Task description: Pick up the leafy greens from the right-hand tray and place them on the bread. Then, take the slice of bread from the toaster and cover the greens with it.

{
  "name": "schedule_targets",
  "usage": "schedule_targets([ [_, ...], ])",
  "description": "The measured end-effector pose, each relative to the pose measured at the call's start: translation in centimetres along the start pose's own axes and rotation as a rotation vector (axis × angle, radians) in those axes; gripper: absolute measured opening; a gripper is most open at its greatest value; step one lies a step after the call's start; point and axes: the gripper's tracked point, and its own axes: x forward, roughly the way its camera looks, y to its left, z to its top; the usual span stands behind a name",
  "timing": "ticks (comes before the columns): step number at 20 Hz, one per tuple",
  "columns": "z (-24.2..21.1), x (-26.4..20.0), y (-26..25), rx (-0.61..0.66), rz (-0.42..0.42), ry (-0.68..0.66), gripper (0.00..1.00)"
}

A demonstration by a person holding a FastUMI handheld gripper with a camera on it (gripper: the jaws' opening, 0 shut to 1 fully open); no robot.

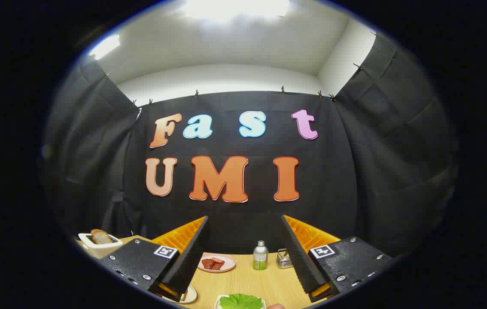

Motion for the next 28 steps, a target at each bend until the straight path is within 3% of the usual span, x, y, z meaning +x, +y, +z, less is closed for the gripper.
schedule_targets([
  [10, -1.3, 2.0, 0.1, 0.038, 0.013, 0.004, 0.96],
  [28, -6.1, 2.4, 2.3, 0.000, 0.056, 0.147, 0.96],
])
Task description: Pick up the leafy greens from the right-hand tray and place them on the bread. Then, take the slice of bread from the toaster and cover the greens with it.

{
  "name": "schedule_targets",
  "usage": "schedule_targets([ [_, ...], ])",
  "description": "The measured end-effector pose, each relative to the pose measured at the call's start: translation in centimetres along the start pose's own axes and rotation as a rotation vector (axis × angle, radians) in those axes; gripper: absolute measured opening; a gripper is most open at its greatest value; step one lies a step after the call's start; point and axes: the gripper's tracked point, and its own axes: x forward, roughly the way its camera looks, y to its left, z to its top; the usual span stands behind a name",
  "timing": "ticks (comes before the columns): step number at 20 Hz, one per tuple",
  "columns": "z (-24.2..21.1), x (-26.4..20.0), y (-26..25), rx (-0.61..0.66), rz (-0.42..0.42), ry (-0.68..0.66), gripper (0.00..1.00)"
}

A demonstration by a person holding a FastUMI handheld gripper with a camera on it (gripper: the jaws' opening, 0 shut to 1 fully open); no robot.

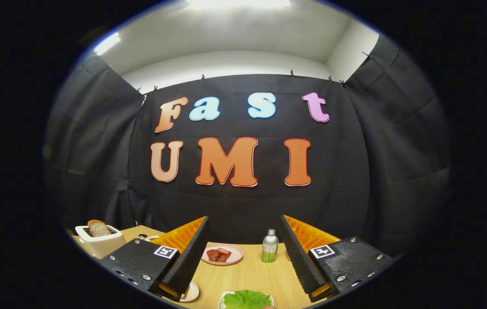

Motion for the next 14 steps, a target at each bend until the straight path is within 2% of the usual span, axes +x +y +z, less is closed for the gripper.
schedule_targets([
  [3, -2.4, 0.4, 0.4, 0.040, 0.031, 0.070, 0.96],
  [5, -5.3, 0.9, 0.4, 0.079, 0.056, 0.176, 0.96],
  [8, -8.1, 1.4, -0.5, 0.122, 0.039, 0.289, 0.97],
  [14, -13.3, 1.7, -0.4, 0.122, 0.039, 0.511, 0.96],
])
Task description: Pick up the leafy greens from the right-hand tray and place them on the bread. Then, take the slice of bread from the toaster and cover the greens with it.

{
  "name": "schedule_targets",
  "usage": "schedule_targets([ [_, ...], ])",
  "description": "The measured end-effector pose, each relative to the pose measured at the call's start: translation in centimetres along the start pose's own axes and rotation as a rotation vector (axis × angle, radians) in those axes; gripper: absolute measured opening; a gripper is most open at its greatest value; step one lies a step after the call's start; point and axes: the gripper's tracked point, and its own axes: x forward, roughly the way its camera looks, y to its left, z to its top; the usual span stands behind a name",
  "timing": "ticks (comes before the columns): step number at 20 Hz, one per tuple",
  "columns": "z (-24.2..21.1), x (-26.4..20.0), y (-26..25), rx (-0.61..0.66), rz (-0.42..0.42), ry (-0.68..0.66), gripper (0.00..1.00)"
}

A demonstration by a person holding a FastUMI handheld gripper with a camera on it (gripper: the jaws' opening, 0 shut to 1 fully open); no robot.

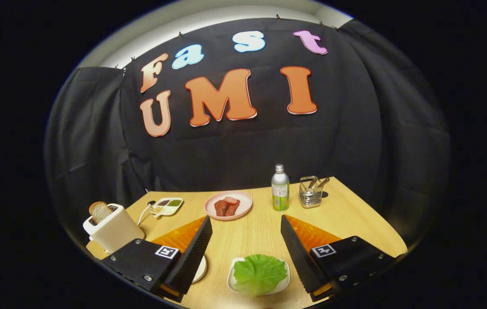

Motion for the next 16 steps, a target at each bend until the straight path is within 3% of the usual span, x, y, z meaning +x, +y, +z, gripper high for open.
schedule_targets([
  [12, -6.8, 2.5, -0.9, 0.029, -0.046, 0.341, 0.95],
  [16, -10.1, 2.9, -0.3, 0.014, -0.013, 0.474, 0.94],
])
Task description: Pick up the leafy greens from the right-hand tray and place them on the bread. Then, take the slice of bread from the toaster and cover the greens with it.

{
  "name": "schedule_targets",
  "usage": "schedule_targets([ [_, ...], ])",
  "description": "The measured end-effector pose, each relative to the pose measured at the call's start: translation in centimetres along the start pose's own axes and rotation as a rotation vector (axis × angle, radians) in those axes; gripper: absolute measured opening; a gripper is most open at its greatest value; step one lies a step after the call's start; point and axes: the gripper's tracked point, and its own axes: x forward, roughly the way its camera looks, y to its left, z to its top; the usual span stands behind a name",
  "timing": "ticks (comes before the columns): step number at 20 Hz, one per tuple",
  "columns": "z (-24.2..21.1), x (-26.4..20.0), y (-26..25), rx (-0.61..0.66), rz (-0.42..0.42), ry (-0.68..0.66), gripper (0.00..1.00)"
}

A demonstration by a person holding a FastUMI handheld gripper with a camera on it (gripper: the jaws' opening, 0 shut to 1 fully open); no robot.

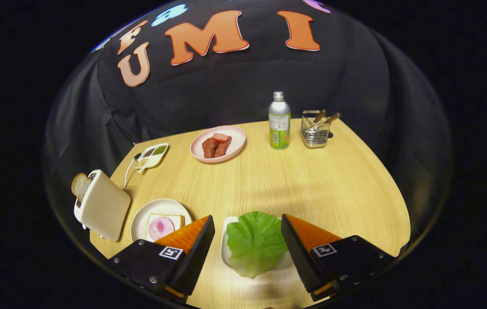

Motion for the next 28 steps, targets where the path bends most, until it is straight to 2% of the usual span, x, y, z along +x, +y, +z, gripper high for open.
schedule_targets([
  [3, -1.5, 1.1, 0.4, -0.005, 0.018, 0.082, 0.91],
  [8, -3.3, 2.5, 0.0, -0.063, -0.020, 0.150, 0.90],
  [16, -6.5, 5.1, -1.5, -0.074, -0.082, 0.259, 0.90],
  [20, -7.7, 6.1, -2.1, -0.074, -0.099, 0.287, 0.84],
  [24, -7.8, 6.4, -2.3, -0.100, -0.120, 0.286, 0.73],
  [28, -7.5, 6.8, -1.9, -0.128, -0.115, 0.256, 0.53],
])
